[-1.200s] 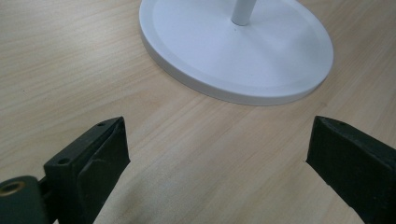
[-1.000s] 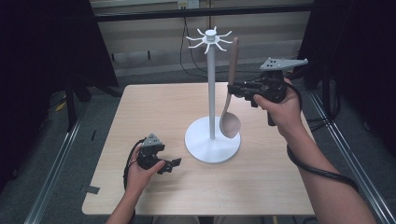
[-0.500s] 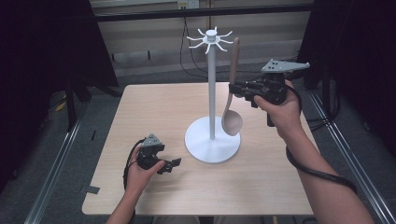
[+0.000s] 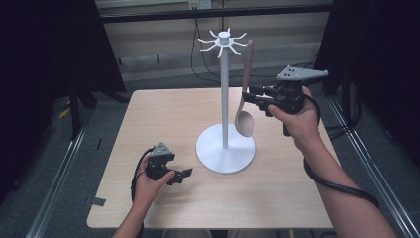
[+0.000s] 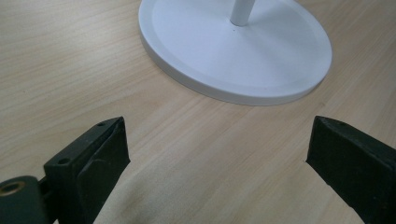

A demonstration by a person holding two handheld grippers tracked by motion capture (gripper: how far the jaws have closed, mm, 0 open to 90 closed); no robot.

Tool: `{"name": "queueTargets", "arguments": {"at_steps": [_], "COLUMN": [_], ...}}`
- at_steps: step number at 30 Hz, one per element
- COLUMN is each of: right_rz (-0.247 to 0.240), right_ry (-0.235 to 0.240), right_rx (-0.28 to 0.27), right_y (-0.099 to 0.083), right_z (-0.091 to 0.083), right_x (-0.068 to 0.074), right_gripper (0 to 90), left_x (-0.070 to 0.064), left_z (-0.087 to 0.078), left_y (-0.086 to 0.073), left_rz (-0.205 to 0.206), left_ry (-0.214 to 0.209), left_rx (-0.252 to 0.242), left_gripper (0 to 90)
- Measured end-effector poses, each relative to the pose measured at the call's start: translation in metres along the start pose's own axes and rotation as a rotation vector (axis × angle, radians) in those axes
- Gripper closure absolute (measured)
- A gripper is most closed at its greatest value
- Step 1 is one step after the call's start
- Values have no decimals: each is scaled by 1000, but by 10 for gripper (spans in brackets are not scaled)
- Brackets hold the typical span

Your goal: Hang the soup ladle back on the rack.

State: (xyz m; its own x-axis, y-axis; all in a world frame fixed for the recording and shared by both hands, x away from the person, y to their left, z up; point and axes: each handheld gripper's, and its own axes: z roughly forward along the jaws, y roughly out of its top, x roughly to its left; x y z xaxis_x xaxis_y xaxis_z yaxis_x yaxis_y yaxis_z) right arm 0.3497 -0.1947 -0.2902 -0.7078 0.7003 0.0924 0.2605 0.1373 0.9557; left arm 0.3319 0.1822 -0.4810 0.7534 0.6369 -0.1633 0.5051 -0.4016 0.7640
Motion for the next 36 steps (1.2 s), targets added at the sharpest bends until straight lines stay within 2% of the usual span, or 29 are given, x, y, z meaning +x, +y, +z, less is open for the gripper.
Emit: {"name": "queueTargets", "arguments": {"at_steps": [8, 18, 25, 32, 36], "right_rz": [8, 16, 17, 11, 15], "right_ry": [-30, -35, -42, -55, -52], "right_rx": [5, 15, 24, 49, 59], "right_y": [-4, -13, -19, -29, -36], "right_z": [-3, -6, -8, -12, -14], "right_x": [-2, -1, -2, -3, -3], "right_gripper": [420, 281, 243, 207, 193], "left_x": [0, 0, -1, -3, -2], "left_z": [-1, 0, 0, 4, 2], "left_y": [0, 0, 2, 2, 2], "left_rz": [-1, 0, 5, 15, 4], "left_ry": [0, 0, 2, -7, -2], "left_rx": [-1, -1, -9, 8, 2], "left_gripper": [52, 52, 52, 52, 52]}}
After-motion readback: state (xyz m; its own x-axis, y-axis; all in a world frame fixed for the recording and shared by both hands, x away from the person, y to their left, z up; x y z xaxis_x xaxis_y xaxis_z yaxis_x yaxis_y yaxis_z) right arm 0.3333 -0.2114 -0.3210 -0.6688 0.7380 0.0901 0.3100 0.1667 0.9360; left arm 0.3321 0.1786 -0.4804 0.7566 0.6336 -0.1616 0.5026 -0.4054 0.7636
